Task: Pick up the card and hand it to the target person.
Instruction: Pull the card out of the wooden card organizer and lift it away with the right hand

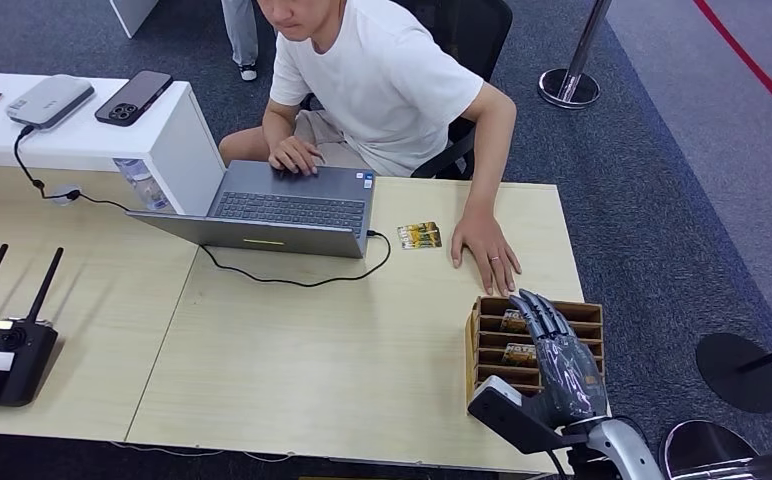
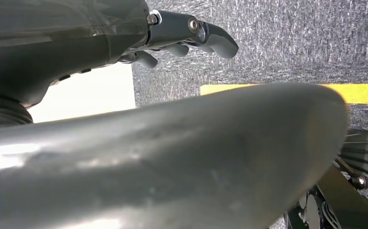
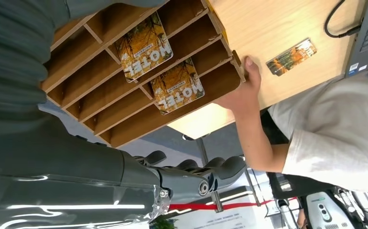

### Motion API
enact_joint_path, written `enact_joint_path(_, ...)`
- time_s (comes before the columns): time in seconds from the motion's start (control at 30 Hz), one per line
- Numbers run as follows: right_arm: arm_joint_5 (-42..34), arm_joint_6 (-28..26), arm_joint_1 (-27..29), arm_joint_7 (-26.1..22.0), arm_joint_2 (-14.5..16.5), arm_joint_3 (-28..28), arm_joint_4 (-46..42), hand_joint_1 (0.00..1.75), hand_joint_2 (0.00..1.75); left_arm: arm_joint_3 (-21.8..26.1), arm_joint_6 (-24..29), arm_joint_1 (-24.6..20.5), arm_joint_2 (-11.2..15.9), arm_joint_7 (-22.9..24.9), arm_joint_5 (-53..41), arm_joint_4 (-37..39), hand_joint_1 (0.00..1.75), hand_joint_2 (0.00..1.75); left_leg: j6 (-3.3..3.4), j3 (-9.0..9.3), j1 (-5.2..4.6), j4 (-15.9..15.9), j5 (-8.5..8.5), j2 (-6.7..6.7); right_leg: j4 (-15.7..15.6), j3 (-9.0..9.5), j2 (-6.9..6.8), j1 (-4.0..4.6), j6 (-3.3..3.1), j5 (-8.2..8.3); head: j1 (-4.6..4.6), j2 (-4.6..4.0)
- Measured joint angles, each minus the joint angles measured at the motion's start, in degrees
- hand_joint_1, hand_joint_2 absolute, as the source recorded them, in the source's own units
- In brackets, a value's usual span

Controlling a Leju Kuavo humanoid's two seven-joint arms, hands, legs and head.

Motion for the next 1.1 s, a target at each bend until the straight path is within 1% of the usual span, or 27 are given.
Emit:
enact_joint_path(0.1,0.2,0.2,-0.2,0.4,-0.6,0.5,0.0,0.24,1.75,-0.2,0.0,0.0,0.0,0.0,0.0,0.0,0.00,0.00,0.00,0.00,0.00,0.0,0.00,0.00,0.0,0.00,0.00,0.00,0.00,0.00,0.01,0.00)
enact_joint_path(0.2,1.8,-0.1,-0.5,1.5,-1.2,0.9,0.0,0.22,1.75,-0.3,0.0,0.0,-0.1,0.0,0.2,0.0,0.00,0.00,0.00,0.00,0.00,0.0,0.00,0.00,0.0,0.00,0.00,0.00,0.00,0.00,0.01,0.00)
enact_joint_path(0.43,10.5,-2.4,-1.4,5.1,-2.6,2.1,0.2,0.23,1.75,-0.4,0.0,0.0,-0.2,0.1,0.5,0.0,0.00,0.00,0.00,0.00,0.00,0.0,0.00,0.00,0.0,0.00,0.00,0.00,0.00,0.00,0.01,0.00)
enact_joint_path(0.6,13.0,-2.5,-2.2,5.7,-3.8,3.1,0.8,0.25,1.75,-0.5,0.0,0.0,-0.2,0.2,0.5,0.0,0.00,0.00,0.00,0.00,0.00,0.0,0.00,0.00,0.0,0.00,0.00,0.00,0.00,0.00,0.00,0.00)
enact_joint_path(0.77,13.7,-2.6,-2.5,5.9,-5.0,3.9,1.2,0.38,1.75,-1.1,0.0,0.0,-0.2,0.2,0.5,0.0,0.00,0.00,0.00,0.00,0.00,0.0,0.00,0.00,0.0,0.00,0.00,0.00,0.00,0.00,-0.01,0.00)
enact_joint_path(0.9,13.7,-2.9,-2.5,5.9,-5.8,4.1,1.2,0.40,1.75,-1.3,-0.1,0.0,-0.2,0.2,0.5,0.0,0.00,0.00,0.00,0.01,0.00,0.0,0.00,0.00,0.0,0.00,0.00,0.00,0.00,0.00,0.01,0.00)
enact_joint_path(1.03,13.7,-3.0,-2.5,5.9,-6.4,4.5,1.4,0.51,1.75,-1.4,-0.1,0.0,-0.2,0.2,0.5,0.0,0.00,0.00,0.00,0.01,0.00,0.0,0.00,0.00,0.0,0.00,0.00,0.00,0.00,0.00,-0.01,0.00)
enact_joint_path(1.1,13.7,-3.0,-2.5,5.9,-6.6,4.6,1.5,0.54,1.75,-1.4,-0.1,0.0,-0.2,0.2,0.5,0.0,0.00,0.00,0.00,0.01,0.00,0.0,0.00,0.00,0.0,0.00,0.00,0.00,0.00,0.00,-0.01,0.00)
